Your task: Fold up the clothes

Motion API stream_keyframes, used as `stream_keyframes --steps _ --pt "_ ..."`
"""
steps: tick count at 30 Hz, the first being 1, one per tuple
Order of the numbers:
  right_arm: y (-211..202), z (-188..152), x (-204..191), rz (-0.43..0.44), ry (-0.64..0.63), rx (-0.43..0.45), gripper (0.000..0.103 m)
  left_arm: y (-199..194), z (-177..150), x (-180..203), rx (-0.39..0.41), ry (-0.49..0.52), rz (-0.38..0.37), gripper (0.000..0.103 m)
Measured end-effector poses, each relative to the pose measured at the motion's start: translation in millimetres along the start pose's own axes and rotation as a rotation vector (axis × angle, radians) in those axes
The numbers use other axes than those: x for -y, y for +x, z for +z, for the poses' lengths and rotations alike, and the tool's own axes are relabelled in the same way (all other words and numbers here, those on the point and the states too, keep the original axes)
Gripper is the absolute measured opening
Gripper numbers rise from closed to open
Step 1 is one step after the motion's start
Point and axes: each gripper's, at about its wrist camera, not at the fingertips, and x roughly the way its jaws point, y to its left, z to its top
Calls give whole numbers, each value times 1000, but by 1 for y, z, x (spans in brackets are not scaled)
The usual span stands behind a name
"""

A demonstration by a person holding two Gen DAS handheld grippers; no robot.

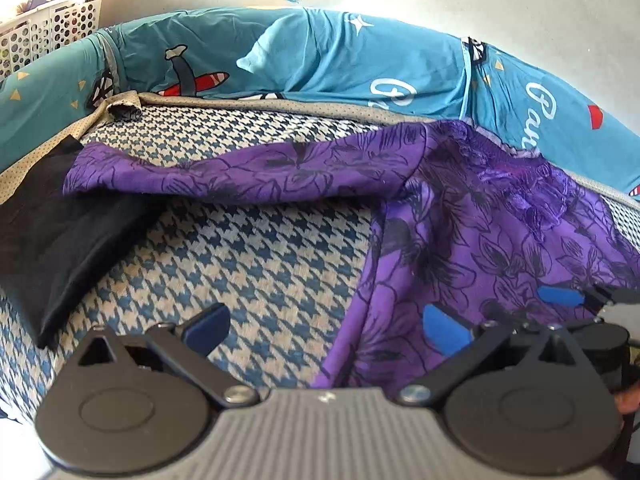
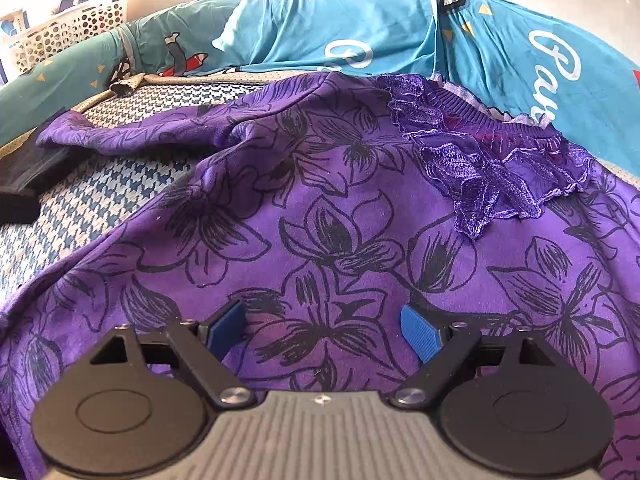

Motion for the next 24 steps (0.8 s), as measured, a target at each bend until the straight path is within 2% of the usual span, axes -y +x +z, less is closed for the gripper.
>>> stream_keyframes --steps 5,10,24 --pt "-8 -1 4 17 21 -15 85 -15 -24 28 -35 28 -5 103" --pt "-22 -4 14 14 77 -4 85 -40 -28 58 -24 67 -1 103" --pt "-53 -15 77 -144 358 20 85 -107 -37 106 38 142 16 103"
